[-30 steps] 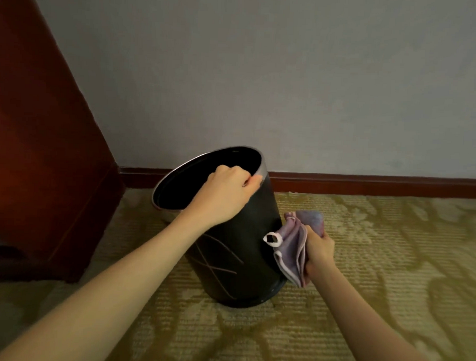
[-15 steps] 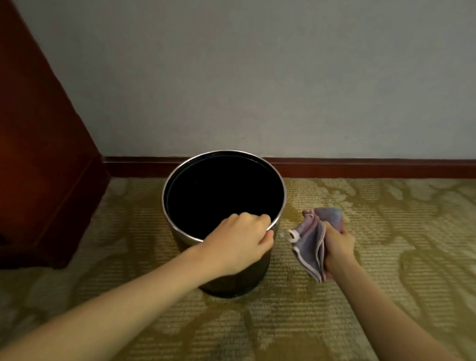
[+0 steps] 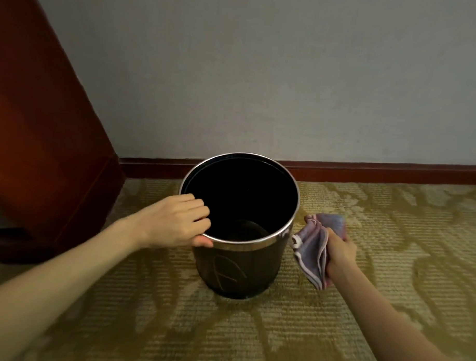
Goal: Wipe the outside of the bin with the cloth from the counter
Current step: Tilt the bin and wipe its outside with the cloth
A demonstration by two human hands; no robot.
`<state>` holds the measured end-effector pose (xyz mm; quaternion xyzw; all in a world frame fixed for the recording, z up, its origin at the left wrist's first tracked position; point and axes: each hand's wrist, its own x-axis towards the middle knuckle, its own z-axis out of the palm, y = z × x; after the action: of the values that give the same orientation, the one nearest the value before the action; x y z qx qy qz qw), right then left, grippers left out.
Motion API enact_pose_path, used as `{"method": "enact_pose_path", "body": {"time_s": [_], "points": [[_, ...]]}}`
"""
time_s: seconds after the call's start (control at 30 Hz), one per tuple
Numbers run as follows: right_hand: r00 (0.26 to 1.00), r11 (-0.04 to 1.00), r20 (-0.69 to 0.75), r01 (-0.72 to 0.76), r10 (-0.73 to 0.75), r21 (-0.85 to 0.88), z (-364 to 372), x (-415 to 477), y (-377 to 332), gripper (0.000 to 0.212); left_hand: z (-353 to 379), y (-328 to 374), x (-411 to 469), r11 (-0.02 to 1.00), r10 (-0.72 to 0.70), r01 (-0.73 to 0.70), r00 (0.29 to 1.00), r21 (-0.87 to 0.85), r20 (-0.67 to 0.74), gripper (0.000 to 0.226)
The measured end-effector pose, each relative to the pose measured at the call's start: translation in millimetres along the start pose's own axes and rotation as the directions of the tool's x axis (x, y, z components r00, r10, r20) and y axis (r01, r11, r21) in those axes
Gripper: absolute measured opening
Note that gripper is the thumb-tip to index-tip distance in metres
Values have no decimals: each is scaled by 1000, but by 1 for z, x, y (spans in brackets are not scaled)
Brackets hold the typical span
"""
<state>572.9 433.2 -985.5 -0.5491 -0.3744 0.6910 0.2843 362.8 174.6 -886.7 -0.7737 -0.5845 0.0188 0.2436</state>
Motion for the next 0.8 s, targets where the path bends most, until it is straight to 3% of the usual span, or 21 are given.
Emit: {"method": "enact_pose_path", "body": {"time_s": [0.3,0.47,0.67,0.8], "points": [[1000,1000,8,-7,7,9,3,-5,-1,40,11,10,9,993,-111,113,988,19,-103,50],[1000,1000,6,12,-12,22,8,-9,-6,36,15,20,30,961,-273,276,956,9,-108,53],[999,1000,45,22,-23,7,20,-12,-7,33,5,36,61,840,-536,526,842,-130,-61,59],[998,999,51,36,-37,25,32,-13,-6,25,-6,29,66,681,-708,690,706,-244,22,68]]}}
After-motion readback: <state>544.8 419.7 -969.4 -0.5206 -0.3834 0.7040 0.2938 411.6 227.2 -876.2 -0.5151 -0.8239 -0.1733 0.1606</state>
